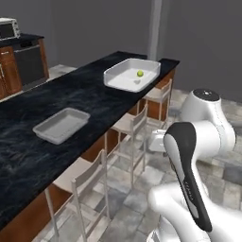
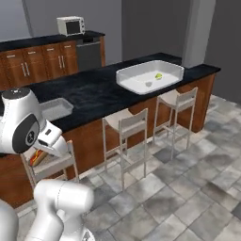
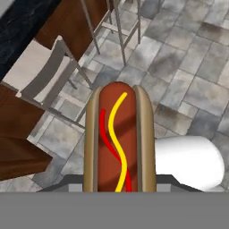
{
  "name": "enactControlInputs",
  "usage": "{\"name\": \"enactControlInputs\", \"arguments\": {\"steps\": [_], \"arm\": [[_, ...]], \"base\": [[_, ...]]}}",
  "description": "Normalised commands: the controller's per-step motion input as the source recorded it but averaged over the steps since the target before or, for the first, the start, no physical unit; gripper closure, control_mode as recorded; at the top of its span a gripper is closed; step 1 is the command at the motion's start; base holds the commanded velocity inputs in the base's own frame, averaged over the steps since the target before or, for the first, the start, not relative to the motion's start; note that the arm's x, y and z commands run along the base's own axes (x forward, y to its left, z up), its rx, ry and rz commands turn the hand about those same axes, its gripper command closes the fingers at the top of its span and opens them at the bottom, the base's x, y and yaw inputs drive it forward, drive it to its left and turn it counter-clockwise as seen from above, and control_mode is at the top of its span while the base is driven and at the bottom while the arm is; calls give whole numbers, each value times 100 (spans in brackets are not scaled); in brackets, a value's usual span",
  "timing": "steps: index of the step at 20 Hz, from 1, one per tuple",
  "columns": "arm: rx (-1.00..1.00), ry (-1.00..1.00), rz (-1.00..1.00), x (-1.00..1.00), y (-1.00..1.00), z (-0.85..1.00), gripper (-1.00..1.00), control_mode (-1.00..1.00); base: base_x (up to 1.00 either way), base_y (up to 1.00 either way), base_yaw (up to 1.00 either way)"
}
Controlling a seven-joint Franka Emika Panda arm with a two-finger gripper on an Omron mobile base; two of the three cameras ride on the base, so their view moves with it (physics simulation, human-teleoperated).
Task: Place the cold items (kiwi and pear) from the fridge in one tupperware on the dining counter. Place the warm items (hot dog and kebab skewer) in the stove area in another tupperware.
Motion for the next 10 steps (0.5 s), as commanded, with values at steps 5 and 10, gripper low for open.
{"name": "enactControlInputs", "arguments": {"steps": [5,10], "arm": [[0,0,0,0,0,0,100,100],[0,0,0,0,0,0,100,100]], "base": [[96,-23,57],[98,-45,44]]}}
